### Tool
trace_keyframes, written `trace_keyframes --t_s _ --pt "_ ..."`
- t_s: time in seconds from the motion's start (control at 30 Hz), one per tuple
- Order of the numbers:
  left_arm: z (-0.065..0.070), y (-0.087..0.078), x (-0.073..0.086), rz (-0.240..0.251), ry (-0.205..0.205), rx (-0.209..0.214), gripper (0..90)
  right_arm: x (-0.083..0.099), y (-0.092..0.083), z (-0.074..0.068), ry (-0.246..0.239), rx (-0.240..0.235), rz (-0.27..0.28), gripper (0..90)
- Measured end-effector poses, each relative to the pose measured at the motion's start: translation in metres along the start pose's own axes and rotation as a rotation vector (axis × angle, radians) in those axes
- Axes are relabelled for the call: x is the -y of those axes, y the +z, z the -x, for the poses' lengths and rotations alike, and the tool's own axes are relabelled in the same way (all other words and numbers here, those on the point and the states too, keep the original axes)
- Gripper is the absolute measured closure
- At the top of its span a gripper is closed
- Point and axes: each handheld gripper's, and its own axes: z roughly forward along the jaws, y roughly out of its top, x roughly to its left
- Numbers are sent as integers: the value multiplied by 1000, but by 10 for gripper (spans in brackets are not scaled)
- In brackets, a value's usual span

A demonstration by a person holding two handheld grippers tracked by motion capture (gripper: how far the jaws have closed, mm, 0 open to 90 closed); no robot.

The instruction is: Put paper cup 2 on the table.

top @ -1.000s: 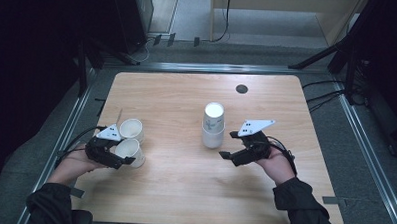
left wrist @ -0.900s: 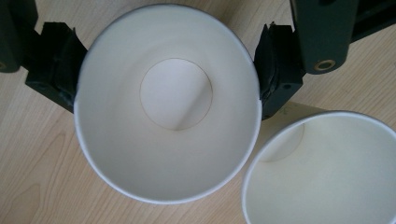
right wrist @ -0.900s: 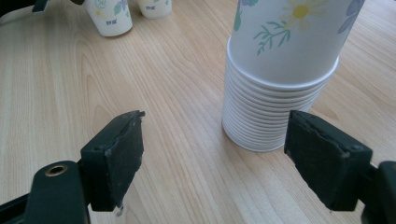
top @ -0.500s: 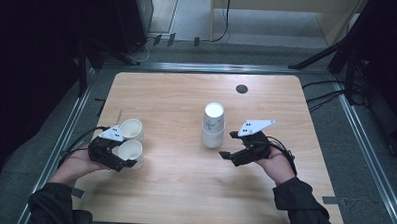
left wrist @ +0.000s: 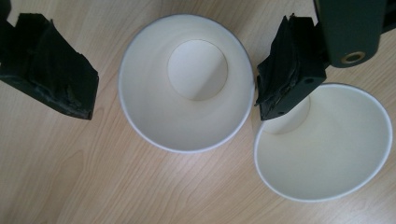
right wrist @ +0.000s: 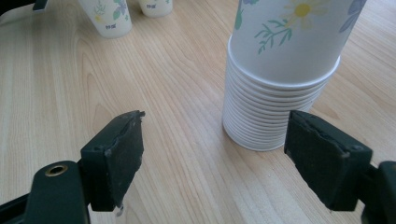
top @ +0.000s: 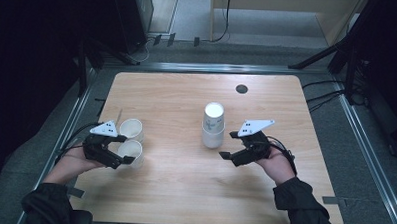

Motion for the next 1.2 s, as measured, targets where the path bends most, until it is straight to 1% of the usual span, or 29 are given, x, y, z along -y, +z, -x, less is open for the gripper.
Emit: trace_keyframes --t_s 0.03,0.13,0.17,0.23,0.27,0.3,0.33,0.43,0.47,0.53,0.57,0.63,0.7,0.73,0.83,0.93,1.03,1.1,1.13,1.2 --pt "1 -1 -1 1 3 -5 129 0 0 0 2 -1 -3 198" --pt "2 -5 -4 15 -7 -20 129 0 0 -1 2 -3 -6 198" --pt "2 -7 -6 19 -14 -23 129 0 0 -1 1 -2 -7 198" --pt "2 -9 -11 16 -40 -33 130 0 1 -1 -2 -2 -6 198" --pt "3 -10 -14 25 -51 -45 130 0 1 -1 -2 -2 -7 198" --pt "4 -11 -15 33 -54 -42 130 0 1 -1 0 -1 -8 198" --pt "7 -13 -19 53 -52 -34 130 0 1 -1 0 -1 -8 198" --pt "13 -15 -27 76 -44 -37 133 0 2 -1 -3 -5 -11 198" --pt "16 -14 -31 85 -47 -47 133 0 2 -1 -5 -8 -12 198" --pt "20 -13 -39 96 -67 -50 136 0 3 -1 -7 -8 -16 198" --pt "22 -12 -42 103 -69 -55 135 0 3 -1 -9 -8 -16 198" --pt "29 -11 -49 129 -63 -43 137 1 4 -2 -9 -12 -22 198" --pt "33 -10 -53 146 -60 -30 139 1 3 -2 -11 -12 -23 198" --pt "36 -8 -57 152 -52 -25 139 1 3 -2 -8 -12 -24 198" --pt "42 -3 -64 147 -36 -22 140 3 2 -2 -11 -8 -25 198" --pt "47 6 -71 143 -33 -11 141 5 1 -3 -9 -5 -26 198" --pt "50 12 -74 136 -25 -13 141 6 1 -5 -9 -6 -34 198" --pt "52 17 -77 136 -28 -16 142 8 1 -6 -14 -6 -39 198" --pt "53 21 -79 132 -37 -11 141 8 1 -7 -11 -6 -41 198" --pt "54 25 -80 120 -33 -13 141 9 0 -8 -11 -9 -45 198"
